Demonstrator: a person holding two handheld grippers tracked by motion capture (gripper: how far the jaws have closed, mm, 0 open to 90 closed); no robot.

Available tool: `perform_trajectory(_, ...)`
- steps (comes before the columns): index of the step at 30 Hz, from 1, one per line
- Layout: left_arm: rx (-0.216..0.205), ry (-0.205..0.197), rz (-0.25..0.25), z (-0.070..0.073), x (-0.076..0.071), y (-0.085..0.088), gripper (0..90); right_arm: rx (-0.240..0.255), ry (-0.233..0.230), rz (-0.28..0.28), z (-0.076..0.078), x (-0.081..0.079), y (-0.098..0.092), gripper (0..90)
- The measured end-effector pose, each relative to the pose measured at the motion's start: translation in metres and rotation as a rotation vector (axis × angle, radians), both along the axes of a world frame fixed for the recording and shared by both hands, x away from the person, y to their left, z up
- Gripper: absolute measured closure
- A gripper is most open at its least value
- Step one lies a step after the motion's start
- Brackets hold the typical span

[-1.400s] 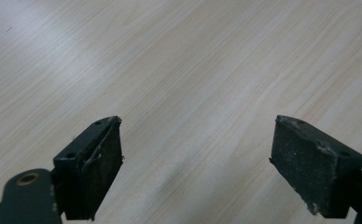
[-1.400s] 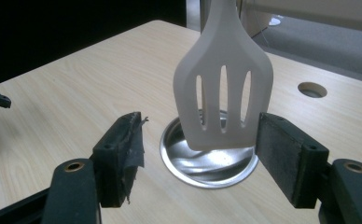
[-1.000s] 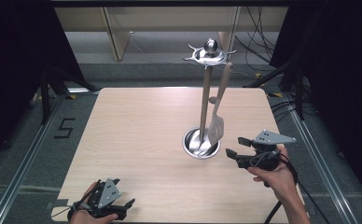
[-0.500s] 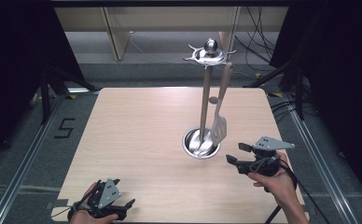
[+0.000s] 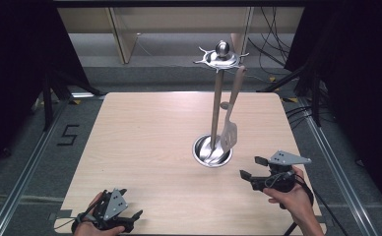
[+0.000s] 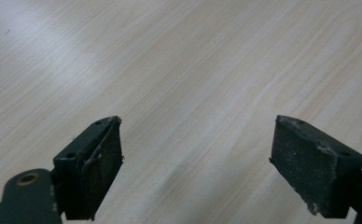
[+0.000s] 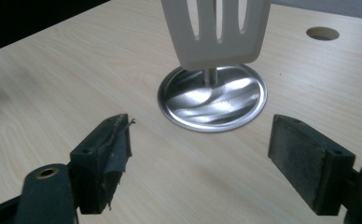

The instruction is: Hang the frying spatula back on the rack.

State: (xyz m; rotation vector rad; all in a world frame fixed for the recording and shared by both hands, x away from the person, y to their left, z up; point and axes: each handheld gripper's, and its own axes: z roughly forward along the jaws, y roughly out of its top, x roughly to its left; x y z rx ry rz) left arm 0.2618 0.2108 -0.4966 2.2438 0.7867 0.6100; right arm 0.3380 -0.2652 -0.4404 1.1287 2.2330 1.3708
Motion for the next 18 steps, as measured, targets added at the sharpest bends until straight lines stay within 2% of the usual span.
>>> perform_trajectory(2, 0.008, -0.003, -0.002, 0.0, 0.0, 0.0, 15.9, -0.019, 0.006, -0.018, -0.002, 0.0, -0.003, 18.2)
perform_trajectory(3, 0.01, -0.001, -0.008, 0.0, 0.0, 0.0, 15.9, 0.007, 0.003, -0.029, -0.004, -0.001, -0.002, 17.9)
perform_trajectory(4, -0.008, 0.002, -0.001, 0.0, 0.0, 0.0, 15.9, 0.001, 0.03, -0.039, -0.005, -0.003, -0.002, 17.8)
perform_trajectory(5, 0.001, 0.002, -0.003, 0.0, 0.0, 0.0, 15.9, 0.012, 0.034, -0.041, -0.007, -0.003, -0.002, 17.7)
perform_trajectory(6, -0.003, 0.0, 0.0, 0.0, 0.0, 0.0, 15.9, -0.002, 0.008, -0.022, -0.009, -0.002, -0.004, 17.3)
perform_trajectory(8, -0.003, -0.001, 0.0, 0.0, 0.0, 0.0, 15.9, 0.001, 0.041, -0.028, -0.013, -0.006, -0.004, 17.1)
perform_trajectory(11, -0.003, 0.001, -0.002, 0.0, 0.0, 0.0, 15.9, 0.001, 0.049, -0.03, -0.016, -0.008, -0.004, 17.1)
perform_trajectory(12, -0.003, 0.001, -0.001, 0.0, 0.0, 0.0, 15.9, -0.018, 0.038, -0.027, -0.017, -0.007, -0.006, 17.0)
perform_trajectory(13, -0.003, 0.0, -0.001, 0.0, 0.0, 0.0, 15.9, -0.009, 0.023, -0.023, -0.019, -0.008, -0.007, 17.0)
perform_trajectory(14, -0.003, 0.0, -0.001, 0.0, 0.0, 0.0, 15.9, -0.02, 0.034, -0.029, -0.019, -0.009, -0.008, 17.0)
perform_trajectory(15, -0.003, -0.001, 0.0, 0.0, 0.0, 0.0, 15.9, 0.012, 0.049, -0.031, -0.021, -0.011, -0.006, 16.7)
perform_trajectory(16, -0.007, 0.002, -0.002, 0.0, 0.0, 0.0, 15.9, 0.0, 0.048, -0.032, -0.021, -0.013, -0.008, 16.1)
perform_trajectory(18, -0.007, 0.001, -0.001, 0.0, 0.0, 0.0, 15.9, -0.005, 0.017, -0.01, -0.025, -0.014, -0.01, 16.1)
